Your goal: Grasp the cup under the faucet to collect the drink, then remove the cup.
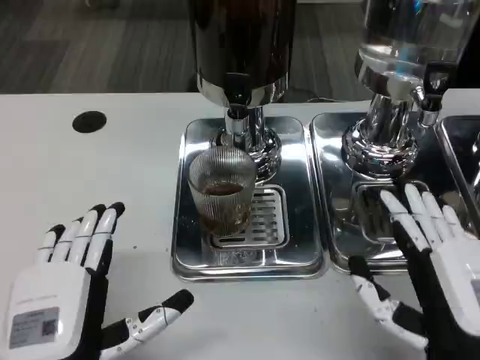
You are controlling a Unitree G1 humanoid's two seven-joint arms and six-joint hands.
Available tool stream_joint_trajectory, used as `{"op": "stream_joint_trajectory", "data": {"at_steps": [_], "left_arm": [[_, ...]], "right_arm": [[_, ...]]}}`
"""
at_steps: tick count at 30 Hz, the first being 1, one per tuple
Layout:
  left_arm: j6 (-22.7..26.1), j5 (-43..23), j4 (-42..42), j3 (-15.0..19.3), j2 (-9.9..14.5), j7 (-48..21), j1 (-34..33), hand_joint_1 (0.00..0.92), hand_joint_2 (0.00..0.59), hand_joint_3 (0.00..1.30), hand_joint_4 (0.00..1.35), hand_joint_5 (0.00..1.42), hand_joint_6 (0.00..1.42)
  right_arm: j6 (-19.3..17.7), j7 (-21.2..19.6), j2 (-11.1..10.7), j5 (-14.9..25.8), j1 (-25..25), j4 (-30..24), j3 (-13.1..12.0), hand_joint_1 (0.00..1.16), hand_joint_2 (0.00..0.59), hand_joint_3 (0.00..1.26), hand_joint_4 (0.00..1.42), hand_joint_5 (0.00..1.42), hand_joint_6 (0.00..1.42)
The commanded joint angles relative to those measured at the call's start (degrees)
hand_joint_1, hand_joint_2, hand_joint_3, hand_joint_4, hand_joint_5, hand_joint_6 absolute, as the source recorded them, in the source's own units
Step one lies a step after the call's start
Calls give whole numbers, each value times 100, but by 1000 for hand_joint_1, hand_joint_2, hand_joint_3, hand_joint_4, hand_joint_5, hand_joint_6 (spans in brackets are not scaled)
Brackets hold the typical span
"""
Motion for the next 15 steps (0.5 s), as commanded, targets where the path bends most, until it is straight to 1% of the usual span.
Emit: {"op": "stream_joint_trajectory", "data": {"at_steps": [1,2,4,8,9,13,15], "left_arm": [[99,13,329,-113,-75,79,-235,0,56,85,0,118,83],[125,7,387,-127,-94,76,-272,0,56,81,0,118,82],[159,-12,446,-154,-110,85,-311,0,53,61,0,108,73],[286,-48,458,-169,-115,14,-340,0,53,48,0,94,62],[299,-75,455,-154,-101,4,-337,0,53,46,0,93,61],[322,-119,419,-121,-63,21,-293,0,53,37,0,81,51],[304,-139,405,-99,-55,51,-258,0,54,37,0,83,50]], "right_arm": [[199,975,230,1006,-672,104,-2,444,335,73,0,0,0],[241,1141,263,1161,-791,144,-8,479,318,74,0,0,0],[349,1399,319,1358,-1016,204,-17,507,297,57,0,0,0],[604,1810,429,1579,-1482,343,23,552,248,3,0,0,0],[652,1872,454,1594,-1562,368,35,569,236,1,0,0,1],[886,2103,600,1743,-1938,607,66,636,218,0,0,0,2],[1018,2167,661,1728,-2142,746,104,643,217,0,0,0,2]]}}
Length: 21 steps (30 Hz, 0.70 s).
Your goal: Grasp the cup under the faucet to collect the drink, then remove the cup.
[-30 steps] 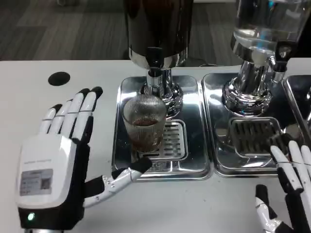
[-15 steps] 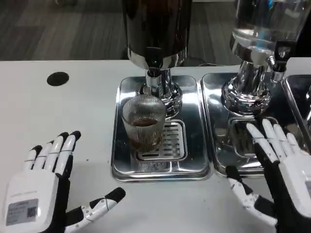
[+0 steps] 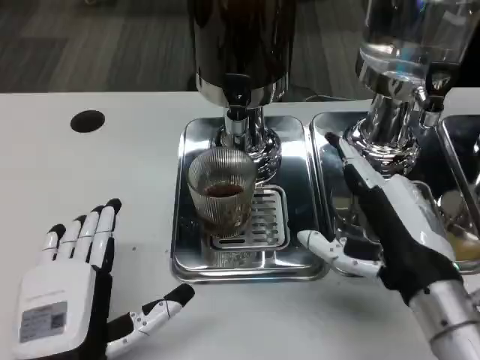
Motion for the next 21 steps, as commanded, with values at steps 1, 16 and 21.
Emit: {"op": "stream_joint_trajectory", "data": {"at_steps": [1,16,21], "left_arm": [[18,-115,-22,71,63,41,100,0,54,37,0,84,50],[-8,-293,8,157,92,119,279,0,56,37,0,89,48],[-156,-413,51,239,97,252,329,0,61,37,0,95,47]], "right_arm": [[313,195,146,51,-468,310,81,644,217,0,0,0,2],[883,534,474,124,-1505,1104,409,614,188,0,0,0,3],[872,509,578,103,-1639,1268,530,614,186,0,0,0,0]]}}
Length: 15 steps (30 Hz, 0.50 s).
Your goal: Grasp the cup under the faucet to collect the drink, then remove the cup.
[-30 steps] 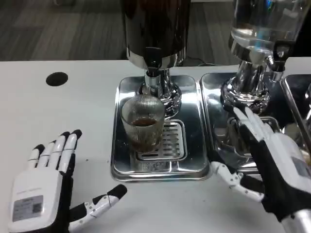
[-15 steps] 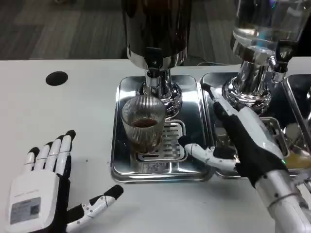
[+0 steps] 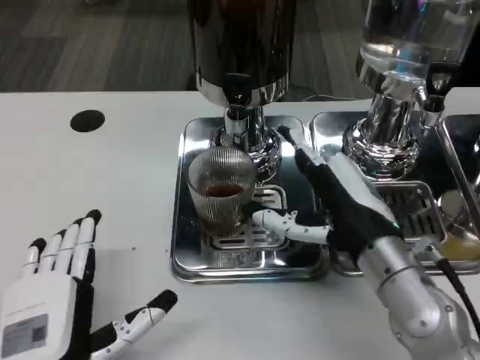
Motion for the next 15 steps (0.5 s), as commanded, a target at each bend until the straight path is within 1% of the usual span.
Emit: {"op": "stream_joint_trajectory", "data": {"at_steps": [1,5,6,9,15], "left_arm": [[-154,-144,61,62,63,212,92,0,61,38,0,97,47],[-203,-194,56,83,50,273,127,0,73,45,0,103,47],[-214,-205,57,87,46,284,135,0,75,46,0,103,47],[-256,-244,97,94,55,310,154,0,78,47,0,104,47],[-297,-232,162,81,83,364,218,0,84,50,0,109,47]], "right_arm": [[25,15,92,22,-182,135,123,615,186,0,0,0,0],[41,46,171,21,-292,252,247,615,185,0,0,0,0],[40,59,187,30,-308,277,268,621,174,0,0,0,0],[28,54,217,23,-355,352,325,624,170,0,0,0,0],[-67,-80,308,123,-470,597,264,626,169,0,0,0,1]]}}
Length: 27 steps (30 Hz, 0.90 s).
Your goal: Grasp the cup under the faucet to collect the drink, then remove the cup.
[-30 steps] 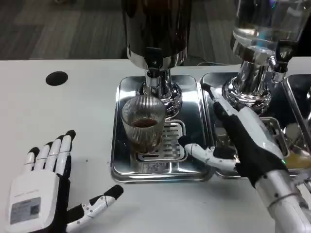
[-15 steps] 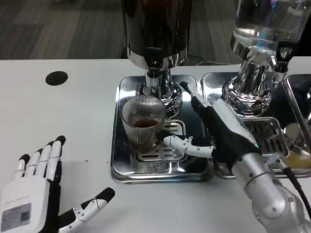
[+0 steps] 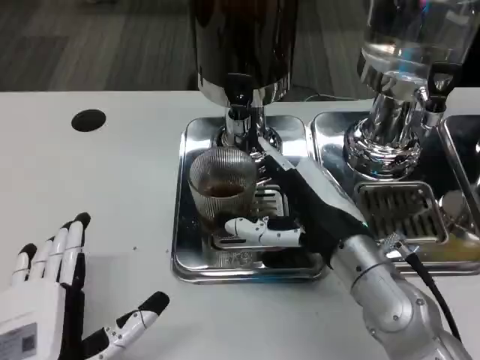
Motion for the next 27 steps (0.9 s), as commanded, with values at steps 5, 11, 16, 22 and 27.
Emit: {"op": "stream_joint_trajectory", "data": {"at_steps": [5,11,16,22,27], "left_arm": [[-149,-120,145,79,93,158,102,0,88,68,0,116,47],[-147,-100,151,45,146,159,101,0,90,75,0,117,47],[-143,-107,151,37,154,163,100,0,94,91,0,117,47],[-191,-174,292,31,119,219,108,0,101,101,0,117,47],[-231,-230,371,68,141,245,120,0,103,110,0,118,47]], "right_arm": [[-214,-271,141,207,-181,414,-110,628,173,0,0,0,11],[-373,-441,183,249,-194,570,-120,639,174,0,0,0,16],[-403,-454,185,251,-201,598,-122,649,173,0,0,0,28],[-447,-659,427,252,-418,900,-68,651,173,0,0,0,31],[-479,-750,488,227,-539,1064,-49,652,173,0,0,0,32]]}}
